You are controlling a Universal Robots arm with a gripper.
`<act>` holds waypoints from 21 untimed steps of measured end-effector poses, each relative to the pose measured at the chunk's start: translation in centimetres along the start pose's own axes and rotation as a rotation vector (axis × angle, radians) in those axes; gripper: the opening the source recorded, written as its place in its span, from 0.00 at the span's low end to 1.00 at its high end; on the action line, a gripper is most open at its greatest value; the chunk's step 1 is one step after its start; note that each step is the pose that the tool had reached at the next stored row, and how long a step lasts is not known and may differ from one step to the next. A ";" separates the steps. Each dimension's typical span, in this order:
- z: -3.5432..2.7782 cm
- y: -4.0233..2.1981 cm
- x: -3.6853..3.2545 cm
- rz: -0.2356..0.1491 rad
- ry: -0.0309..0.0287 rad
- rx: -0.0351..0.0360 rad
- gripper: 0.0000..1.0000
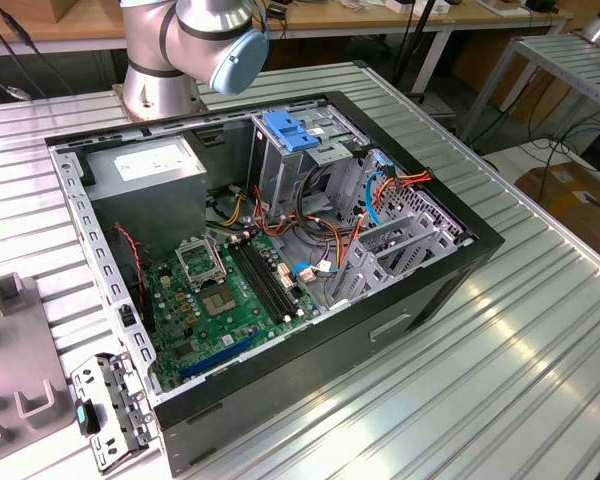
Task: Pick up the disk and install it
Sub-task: 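Pick up the disk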
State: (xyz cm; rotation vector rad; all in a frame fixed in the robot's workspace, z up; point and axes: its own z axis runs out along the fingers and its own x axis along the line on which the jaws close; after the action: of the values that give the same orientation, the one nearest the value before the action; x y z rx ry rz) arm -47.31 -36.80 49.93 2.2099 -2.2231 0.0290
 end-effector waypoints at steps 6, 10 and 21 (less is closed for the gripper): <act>-0.77 -0.01 0.01 0.000 0.0000 -0.0007 0.37; -0.77 -0.11 0.02 0.000 0.0000 -0.0008 0.37; -0.75 -3.73 0.00 0.000 0.0000 -0.0009 0.37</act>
State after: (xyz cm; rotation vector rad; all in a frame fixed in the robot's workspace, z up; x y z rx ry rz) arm -43.58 -36.81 50.71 2.2093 -2.2227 0.0280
